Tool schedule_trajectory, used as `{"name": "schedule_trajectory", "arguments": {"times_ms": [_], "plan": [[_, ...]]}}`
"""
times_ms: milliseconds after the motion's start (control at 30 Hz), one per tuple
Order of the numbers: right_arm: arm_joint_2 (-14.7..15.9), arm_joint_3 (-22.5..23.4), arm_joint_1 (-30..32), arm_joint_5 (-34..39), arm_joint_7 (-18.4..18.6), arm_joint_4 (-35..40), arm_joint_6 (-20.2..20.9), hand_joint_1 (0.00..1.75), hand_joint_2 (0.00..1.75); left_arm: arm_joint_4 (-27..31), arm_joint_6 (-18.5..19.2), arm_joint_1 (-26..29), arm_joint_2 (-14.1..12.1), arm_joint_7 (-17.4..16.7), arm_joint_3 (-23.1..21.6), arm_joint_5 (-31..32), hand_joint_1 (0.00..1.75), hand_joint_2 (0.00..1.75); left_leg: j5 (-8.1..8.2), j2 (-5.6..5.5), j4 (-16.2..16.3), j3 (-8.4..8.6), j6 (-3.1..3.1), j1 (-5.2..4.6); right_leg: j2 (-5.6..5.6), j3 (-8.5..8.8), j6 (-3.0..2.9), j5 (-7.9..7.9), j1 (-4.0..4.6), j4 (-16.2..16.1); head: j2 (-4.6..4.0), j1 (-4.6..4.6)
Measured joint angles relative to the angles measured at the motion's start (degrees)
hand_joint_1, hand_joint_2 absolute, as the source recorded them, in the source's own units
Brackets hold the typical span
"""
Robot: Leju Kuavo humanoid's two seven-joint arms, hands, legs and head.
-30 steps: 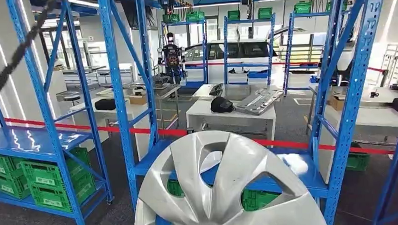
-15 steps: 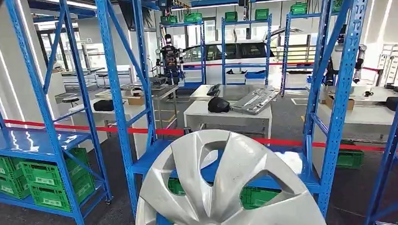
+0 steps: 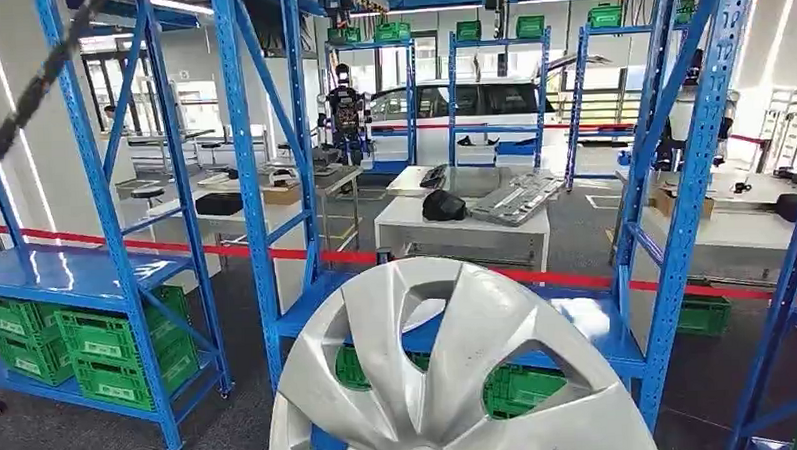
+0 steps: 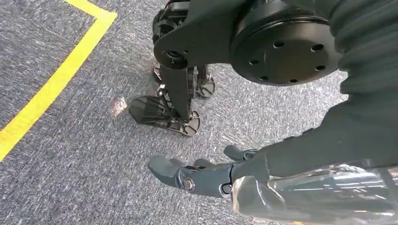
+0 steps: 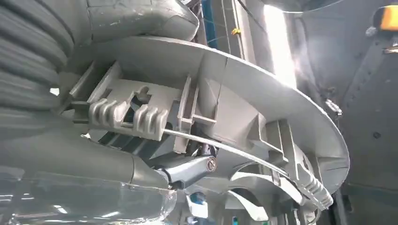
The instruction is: Take the parts from the cabinet and place them on the table.
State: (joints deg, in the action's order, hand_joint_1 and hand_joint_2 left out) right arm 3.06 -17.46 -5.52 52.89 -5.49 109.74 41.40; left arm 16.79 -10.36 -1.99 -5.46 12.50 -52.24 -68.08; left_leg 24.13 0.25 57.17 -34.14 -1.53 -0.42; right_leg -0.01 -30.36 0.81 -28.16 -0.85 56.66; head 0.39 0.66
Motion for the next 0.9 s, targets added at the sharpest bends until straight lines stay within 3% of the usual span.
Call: {"name": "schedule_trajectory", "arguments": {"times_ms": [67,133,167,233,267,300,333,367,433,467,500,600,633,667,733,800,833,867,900], "plan": [[0.0,0.0,0.1,0.0,0.0,0.0,0.0,1.75,1.75,0.0,0.0,0.0,0.0,0.0,0.0,0.0,0.0,1.75,-0.48,0.0,-0.1,-0.16,0.73,0.21,0.06,-0.33,-0.52,0.28,0.35,0.2,0.0,0.06],[0.0,0.0,0.0,0.0,0.0,0.0,0.0,1.75,1.75,-0.1,0.0,0.0,-0.1,0.0,0.0,0.0,0.0,1.75,-0.04,-0.09,0.4,-0.58,1.34,0.55,-0.03,-0.19,-1.39,0.95,-0.37,-0.1,0.0,-0.02],[0.0,0.0,0.0,0.0,0.0,0.0,0.0,1.75,1.75,-0.1,0.0,0.1,0.0,0.0,0.0,0.0,0.0,1.75,1.83,-0.17,2.2,-1.43,1.75,0.58,-0.03,-0.32,-1.69,1.18,-0.32,-0.1,0.0,0.11],[-0.2,0.0,0.0,0.0,0.0,0.0,0.0,1.75,1.75,-0.1,0.0,0.1,0.0,0.0,0.0,0.0,0.0,1.75,7.29,-0.19,11.3,-4.77,2.41,0.95,-0.08,-0.81,-2.05,1.58,-0.23,-0.1,0.0,0.24],[-0.2,0.0,0.1,0.0,0.0,0.0,0.0,1.75,1.75,-0.1,0.0,0.1,0.0,0.0,0.0,0.0,0.0,1.75,9.19,-0.2,15.9,-6.47,2.59,1.1,-0.08,-1.13,-2.01,1.79,-0.16,-0.1,0.0,0.24],[-0.2,0.0,0.1,0.0,0.0,0.0,0.0,1.75,1.75,-0.1,0.0,0.1,0.0,0.0,0.0,0.0,0.0,1.75,9.75,-0.2,18.3,-7.26,2.65,1.16,-0.07,-1.44,-1.92,1.94,-0.13,0.0,0.0,0.26],[-0.2,0.0,0.1,0.0,0.0,0.0,0.0,1.75,1.75,-0.1,0.0,0.2,0.0,0.0,0.0,0.0,0.0,1.75,9.07,-0.2,17.7,-6.55,2.64,1.16,-0.04,-1.65,-1.93,2.16,-0.13,0.0,0.0,0.26],[-0.2,0.0,0.2,0.0,0.0,0.0,0.0,1.75,1.75,-0.1,0.0,0.2,0.0,0.0,0.0,0.0,0.0,1.75,7.43,-0.2,14.5,-4.58,2.53,1.16,-0.02,-1.75,-1.79,2.25,-0.13,0.0,0.0,0.28],[-0.3,0.0,0.1,0.0,0.0,0.0,0.0,1.75,1.75,-0.1,-0.1,0.2,0.0,0.0,0.0,0.0,0.0,1.75,3.05,-0.33,3.4,2.11,2.01,1.11,0.04,-1.71,-1.5,2.43,-0.11,0.0,0.0,0.31],[-0.3,0.0,0.1,0.0,0.0,0.0,0.0,1.75,1.75,-0.1,-0.1,0.1,-0.2,0.0,0.1,0.0,0.0,1.75,3.68,-0.49,0.1,3.92,1.63,0.92,0.02,-1.79,-1.24,2.59,-0.04,0.0,0.0,0.31],[-0.3,0.0,0.0,0.0,0.0,0.0,0.0,1.75,1.75,-0.1,-0.1,0.1,-0.2,0.0,0.1,0.0,0.0,1.75,3.58,-0.48,-0.5,3.88,1.37,0.56,0.01,-2.22,-0.89,2.81,0.27,0.2,0.0,0.28],[-0.3,0.0,0.2,0.0,0.2,0.0,0.0,1.75,1.75,-0.2,-0.1,0.3,-0.2,0.1,0.1,0.1,0.0,1.75,3.05,-0.44,-0.3,3.47,0.6,0.25,-0.01,-2.65,0.17,3.51,0.03,0.0,0.0,0.31],[-0.3,0.0,0.2,0.1,0.2,0.1,0.0,1.75,1.75,-0.3,-0.2,0.3,-0.1,0.2,0.1,0.2,0.0,1.75,2.19,-0.27,-1.3,3.65,-0.16,0.81,-0.03,-2.95,0.4,3.25,0.27,0.4,0.0,0.28],[-0.3,0.0,0.2,0.1,0.2,0.1,0.0,1.75,1.75,-0.3,-0.2,0.2,0.0,0.2,0.1,0.3,0.0,1.75,1.86,-0.15,-1.5,3.5,-0.39,0.68,-0.03,-3.89,0.34,2.16,0.18,1.6,0.0,0.26],[-0.2,0.0,0.1,0.2,0.3,0.1,0.0,1.75,1.75,-0.4,-0.1,0.1,-0.1,0.3,0.2,0.4,0.0,1.75,1.28,-0.09,-1.5,2.59,-0.99,0.58,0.0,-7.6,-0.3,-2.5,0.06,10.2,0.0,0.02],[-0.2,0.0,0.3,0.2,0.4,0.1,0.0,1.75,1.75,-0.5,0.0,0.2,-0.1,0.3,0.2,0.5,0.0,1.75,0.69,-0.01,-1.4,1.64,-1.06,0.42,-0.02,-11.06,-0.09,-5.57,-0.01,18.8,0.0,0.0],[-0.2,0.0,0.5,0.2,0.5,0.1,0.0,1.75,1.75,-0.5,0.0,0.2,-0.1,0.3,0.2,0.6,0.0,1.75,0.46,-0.01,-1.3,1.28,-1.02,0.42,-0.02,-10.8,0.27,-5.41,-0.02,18.9,0.0,-0.02],[-0.1,0.0,0.5,0.2,0.5,0.1,0.0,1.75,1.75,-0.5,0.0,0.2,-0.1,0.3,0.2,0.8,0.0,1.75,0.26,-0.02,-1.2,0.99,-0.94,0.44,-0.03,-9.03,0.76,-4.46,-0.05,16.4,0.0,-0.04],[-0.1,0.0,0.4,0.2,0.5,0.1,0.0,1.75,1.75,-0.5,0.0,0.2,0.0,0.3,0.2,0.9,0.0,1.75,0.13,-0.05,-1.0,0.73,-0.78,0.48,-0.04,-5.97,1.3,-2.74,-0.11,11.3,0.0,-0.04]]}}
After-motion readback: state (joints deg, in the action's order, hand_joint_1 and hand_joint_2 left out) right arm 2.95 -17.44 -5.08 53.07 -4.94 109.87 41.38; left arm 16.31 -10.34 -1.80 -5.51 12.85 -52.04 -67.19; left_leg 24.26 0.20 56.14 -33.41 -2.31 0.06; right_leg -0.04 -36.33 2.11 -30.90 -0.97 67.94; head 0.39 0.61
